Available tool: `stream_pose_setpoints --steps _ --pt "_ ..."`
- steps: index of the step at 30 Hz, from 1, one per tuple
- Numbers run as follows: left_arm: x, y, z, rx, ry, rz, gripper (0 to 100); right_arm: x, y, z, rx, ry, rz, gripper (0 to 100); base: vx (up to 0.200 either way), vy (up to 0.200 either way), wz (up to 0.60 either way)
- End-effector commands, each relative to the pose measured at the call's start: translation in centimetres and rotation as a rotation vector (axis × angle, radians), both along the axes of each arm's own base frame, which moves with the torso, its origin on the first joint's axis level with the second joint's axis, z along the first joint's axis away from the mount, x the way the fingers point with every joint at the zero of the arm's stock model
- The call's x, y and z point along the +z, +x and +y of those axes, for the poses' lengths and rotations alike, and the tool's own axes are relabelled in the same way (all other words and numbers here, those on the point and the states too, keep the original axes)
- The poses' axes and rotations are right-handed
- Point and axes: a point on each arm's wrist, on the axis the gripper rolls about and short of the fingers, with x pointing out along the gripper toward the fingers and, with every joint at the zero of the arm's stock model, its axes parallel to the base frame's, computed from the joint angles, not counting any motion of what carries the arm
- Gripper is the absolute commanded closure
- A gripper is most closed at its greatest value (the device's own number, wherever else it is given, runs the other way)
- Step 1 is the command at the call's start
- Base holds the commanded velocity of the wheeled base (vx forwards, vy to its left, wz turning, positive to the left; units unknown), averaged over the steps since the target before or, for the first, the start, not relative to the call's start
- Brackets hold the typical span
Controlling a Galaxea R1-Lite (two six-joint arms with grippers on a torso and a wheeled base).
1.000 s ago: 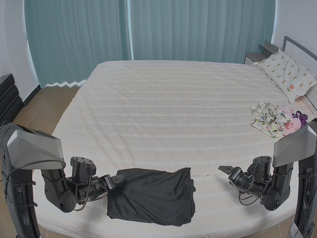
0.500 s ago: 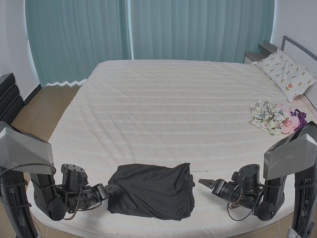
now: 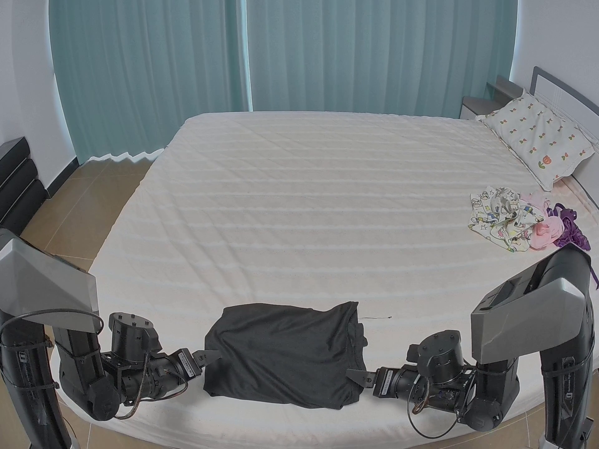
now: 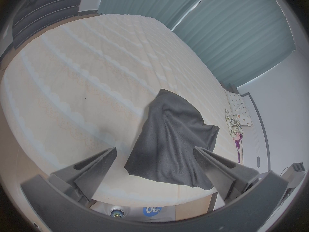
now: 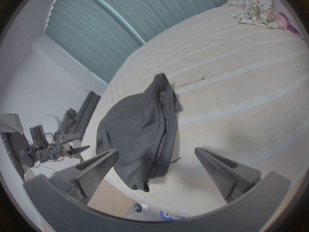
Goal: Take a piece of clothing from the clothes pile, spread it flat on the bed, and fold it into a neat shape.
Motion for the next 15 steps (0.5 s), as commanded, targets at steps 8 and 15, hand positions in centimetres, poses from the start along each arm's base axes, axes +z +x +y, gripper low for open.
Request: stream_pose_setpoints --steps 8,15 --pt "-0.2 0.3 0.5 0.022 0.003 0.000 0 -1.7 0.1 3.8 0.088 -0.053 0.023 100 0.000 0.000 0.00" --pt "-0.2 0.4 0.6 0.030 0.005 -0.001 0 -1.5 -1.0 2.6 0.100 -0.113 0.041 100 0.000 0.000 0.00"
